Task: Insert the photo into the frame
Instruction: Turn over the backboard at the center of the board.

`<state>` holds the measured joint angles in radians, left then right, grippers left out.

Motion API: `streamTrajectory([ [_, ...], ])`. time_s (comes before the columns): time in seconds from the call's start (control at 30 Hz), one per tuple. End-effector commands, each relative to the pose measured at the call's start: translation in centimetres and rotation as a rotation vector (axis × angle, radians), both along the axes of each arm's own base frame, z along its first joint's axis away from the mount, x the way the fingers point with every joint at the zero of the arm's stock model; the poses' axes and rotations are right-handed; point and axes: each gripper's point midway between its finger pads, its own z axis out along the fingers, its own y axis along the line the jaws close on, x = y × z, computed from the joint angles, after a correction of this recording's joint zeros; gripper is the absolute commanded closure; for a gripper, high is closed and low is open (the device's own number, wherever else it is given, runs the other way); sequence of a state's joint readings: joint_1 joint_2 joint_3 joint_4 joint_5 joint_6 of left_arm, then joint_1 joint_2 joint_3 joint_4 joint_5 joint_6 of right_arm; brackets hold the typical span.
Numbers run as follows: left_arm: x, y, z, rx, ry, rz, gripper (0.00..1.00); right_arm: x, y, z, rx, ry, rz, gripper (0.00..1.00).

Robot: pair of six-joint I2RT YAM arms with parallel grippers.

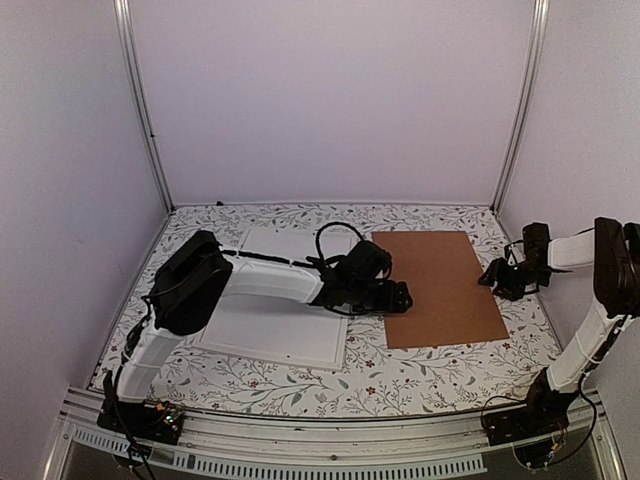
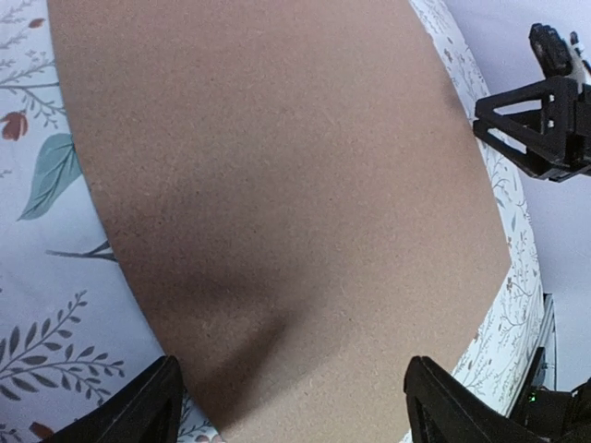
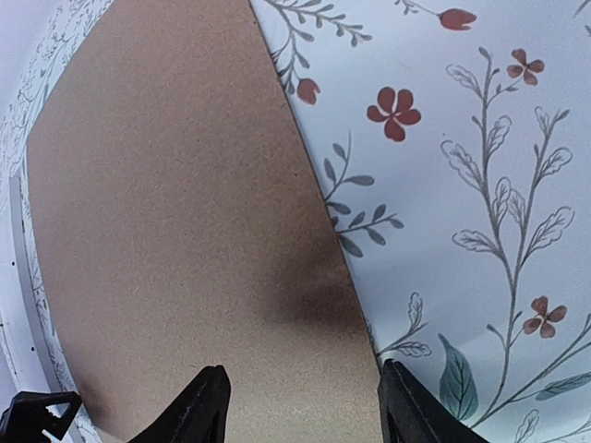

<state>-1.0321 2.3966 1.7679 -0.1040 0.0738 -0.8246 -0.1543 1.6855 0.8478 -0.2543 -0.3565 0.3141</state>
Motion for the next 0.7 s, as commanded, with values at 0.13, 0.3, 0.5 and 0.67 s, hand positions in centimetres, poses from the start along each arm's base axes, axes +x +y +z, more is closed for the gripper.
streamTrajectory([
  [0.13, -1.6, 3.5, -2.2, 0.044, 0.108, 0.042, 0.14, -2.5, 3.8, 2.4, 0.160, 0.000, 0.113, 0.45],
  [0.3, -0.9, 4.5, -1.9, 0.045, 0.107, 0.067, 0.14, -2.2, 1.6, 2.7, 0.032, -0.002, 0.046, 0.42],
  [0.5, -1.0, 4.5, -2.2, 0.042, 0.113, 0.062, 0.14, -1.6, 0.5, 1.2, -0.023, 0.024, 0.021, 0.40],
  [0.67, -1.2, 4.4, -2.6, 0.039, 0.124, 0.055, 0.14, -1.3, 0.3, -0.1, -0.028, 0.047, 0.025, 0.40],
])
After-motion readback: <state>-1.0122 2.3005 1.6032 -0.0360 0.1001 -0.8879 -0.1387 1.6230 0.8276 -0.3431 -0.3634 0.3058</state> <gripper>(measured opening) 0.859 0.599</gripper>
